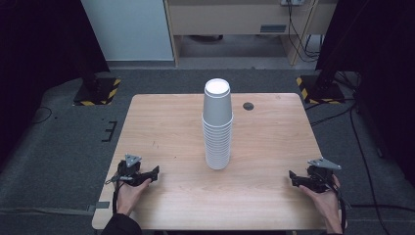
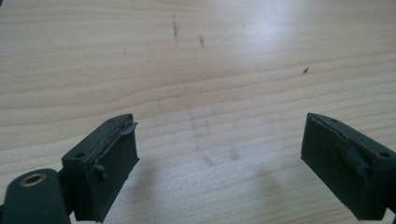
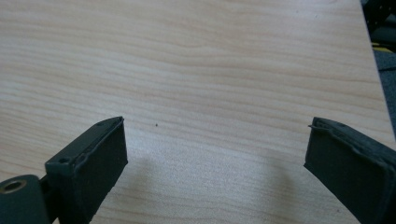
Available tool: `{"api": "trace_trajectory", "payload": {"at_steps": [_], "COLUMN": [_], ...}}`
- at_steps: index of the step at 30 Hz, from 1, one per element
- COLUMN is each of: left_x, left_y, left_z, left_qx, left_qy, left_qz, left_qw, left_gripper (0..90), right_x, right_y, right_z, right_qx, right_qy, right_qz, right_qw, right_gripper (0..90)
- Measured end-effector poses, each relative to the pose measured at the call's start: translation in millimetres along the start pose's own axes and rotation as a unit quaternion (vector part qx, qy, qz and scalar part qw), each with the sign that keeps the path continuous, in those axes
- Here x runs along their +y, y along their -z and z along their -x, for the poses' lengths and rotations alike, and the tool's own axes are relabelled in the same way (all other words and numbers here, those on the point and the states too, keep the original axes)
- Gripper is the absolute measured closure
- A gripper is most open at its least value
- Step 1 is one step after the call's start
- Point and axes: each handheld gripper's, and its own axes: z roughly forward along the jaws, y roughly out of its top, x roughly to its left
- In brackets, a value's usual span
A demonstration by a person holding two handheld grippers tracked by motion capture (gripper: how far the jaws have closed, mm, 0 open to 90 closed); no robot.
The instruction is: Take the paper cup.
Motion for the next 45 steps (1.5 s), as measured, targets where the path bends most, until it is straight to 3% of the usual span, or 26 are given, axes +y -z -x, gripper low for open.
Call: {"api": "trace_trajectory", "payload": {"at_steps": [8,12,16,24,25,27,28,31,35,38,39,41,42,44,45], "left_x": [10.3,20.3,28.5,47.7,50.5,57.0,60.9,73.6,94.4,106.8,111.0,120.1,123.9,131.0,134.3], "left_y": [14.5,25.9,36.2,54.9,57.2,61.7,63.8,69.3,80.0,86.3,88.4,92.6,94.3,96.8,97.5], "left_z": [14.2,24.7,33.0,37.8,38.5,40.3,41.5,45.8,53.9,60.2,62.8,69.0,71.6,76.3,78.6], "left_qx": [-0.034,-0.062,-0.083,-0.099,-0.1,-0.105,-0.107,-0.116,-0.13,-0.141,-0.145,-0.156,-0.161,-0.166,-0.17], "left_qy": [-0.003,0.001,-0.006,0.001,0.001,0.002,0.003,-0.003,-0.01,-0.012,-0.014,-0.023,-0.027,-0.033,-0.033], "left_qz": [0.048,0.082,0.097,0.131,0.136,0.146,0.151,0.16,0.185,0.199,0.204,0.212,0.214,0.219,0.222], "left_qw": [0.9983,0.9947,0.9918,0.9864,0.9856,0.9837,0.9827,0.9802,0.974,0.9697,0.968,0.9645,0.963,0.961,0.9596], "left_gripper": [12.2,12.6,12.9,13.2,13.3,13.3,13.3,12.9,13.1,13.1,13.1,13.1,13.1,13.0,13.0], "right_x": [3.5,6.4,11.8,29.7,34.5,36.5,42.7,48.4,61.1,75.5,75.5,87.0,87.0,94.0,101.2], "right_y": [4.5,9.5,15.9,27.2,31.9,33.7,39.2,43.8,52.0,58.9,58.9,63.7,63.7,65.9,67.1], "right_z": [-6.7,-9.3,-15.4,-30.1,-34.5,-36.2,-41.3,-46.1,-55.1,-65.6,-65.6,-75.1,-75.1,-80.6,-86.4], "right_qx": [0.019,0.034,0.056,0.08,0.088,0.091,0.099,0.104,0.12,0.135,0.135,0.146,0.146,0.156,0.165], "right_qy": [0.003,0.0,0.001,0.016,0.019,0.02,0.025,0.034,0.04,0.045,0.045,0.053,0.053,0.055,0.057], "right_qz": [0.018,0.04,0.067,0.112,0.124,0.129,0.141,0.152,0.172,0.193,0.193,0.208,0.208,0.218,0.226], "right_qw": [0.9996,0.9986,0.9962,0.9903,0.9881,0.9872,0.9847,0.9824,0.977,0.9709,0.9709,0.9657,0.9657,0.9619,0.9583], "right_gripper": [6.7,8.1,8.6,7.9,7.8,7.8,7.7,7.8,7.7,7.7,7.7,7.9,7.9,8.1,8.2]}}
